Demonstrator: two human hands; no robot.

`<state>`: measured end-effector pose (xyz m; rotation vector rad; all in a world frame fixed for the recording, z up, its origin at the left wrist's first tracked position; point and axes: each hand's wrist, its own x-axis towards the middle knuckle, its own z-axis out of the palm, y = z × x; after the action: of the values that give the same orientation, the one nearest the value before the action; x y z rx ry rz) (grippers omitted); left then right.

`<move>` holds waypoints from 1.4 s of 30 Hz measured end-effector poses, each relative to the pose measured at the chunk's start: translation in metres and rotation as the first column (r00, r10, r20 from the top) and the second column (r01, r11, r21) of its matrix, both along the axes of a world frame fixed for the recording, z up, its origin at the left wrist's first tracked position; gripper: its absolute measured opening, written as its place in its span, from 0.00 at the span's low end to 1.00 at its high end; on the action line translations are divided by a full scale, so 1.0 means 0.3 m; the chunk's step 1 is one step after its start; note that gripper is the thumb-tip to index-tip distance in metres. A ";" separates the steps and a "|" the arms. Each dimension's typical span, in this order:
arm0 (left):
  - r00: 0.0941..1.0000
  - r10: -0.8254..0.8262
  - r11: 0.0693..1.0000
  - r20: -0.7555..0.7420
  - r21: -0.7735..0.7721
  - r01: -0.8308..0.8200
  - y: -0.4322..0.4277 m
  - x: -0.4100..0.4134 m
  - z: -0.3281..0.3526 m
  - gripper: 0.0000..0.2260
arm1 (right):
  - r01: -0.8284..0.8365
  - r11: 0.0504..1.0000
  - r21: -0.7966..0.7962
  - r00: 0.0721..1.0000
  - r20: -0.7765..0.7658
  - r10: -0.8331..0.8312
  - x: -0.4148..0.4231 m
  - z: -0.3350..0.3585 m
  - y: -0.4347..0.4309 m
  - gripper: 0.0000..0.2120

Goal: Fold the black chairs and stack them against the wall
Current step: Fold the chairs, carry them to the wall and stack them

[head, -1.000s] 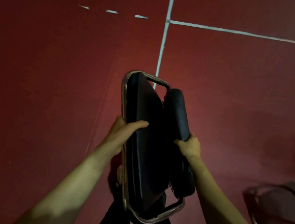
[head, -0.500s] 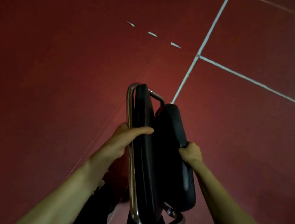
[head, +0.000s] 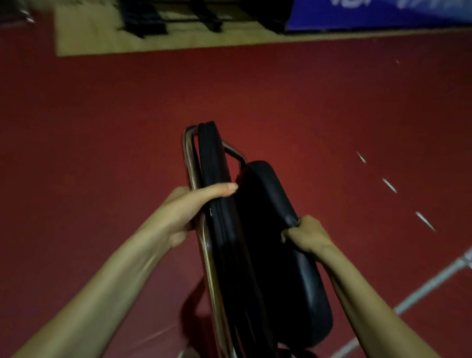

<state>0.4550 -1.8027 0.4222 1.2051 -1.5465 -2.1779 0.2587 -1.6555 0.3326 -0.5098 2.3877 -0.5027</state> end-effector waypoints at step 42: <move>0.774 0.632 0.773 -0.051 -0.026 -0.633 -3.819 0.980 0.102 0.15 | -0.647 0.755 -0.102 0.750 0.094 0.655 0.855 0.066 -4.407 0.13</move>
<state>0.7491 -2.9483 0.4529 1.3995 -0.9513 -1.6896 0.5153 -2.9777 0.3524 -1.2453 1.8977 -0.2720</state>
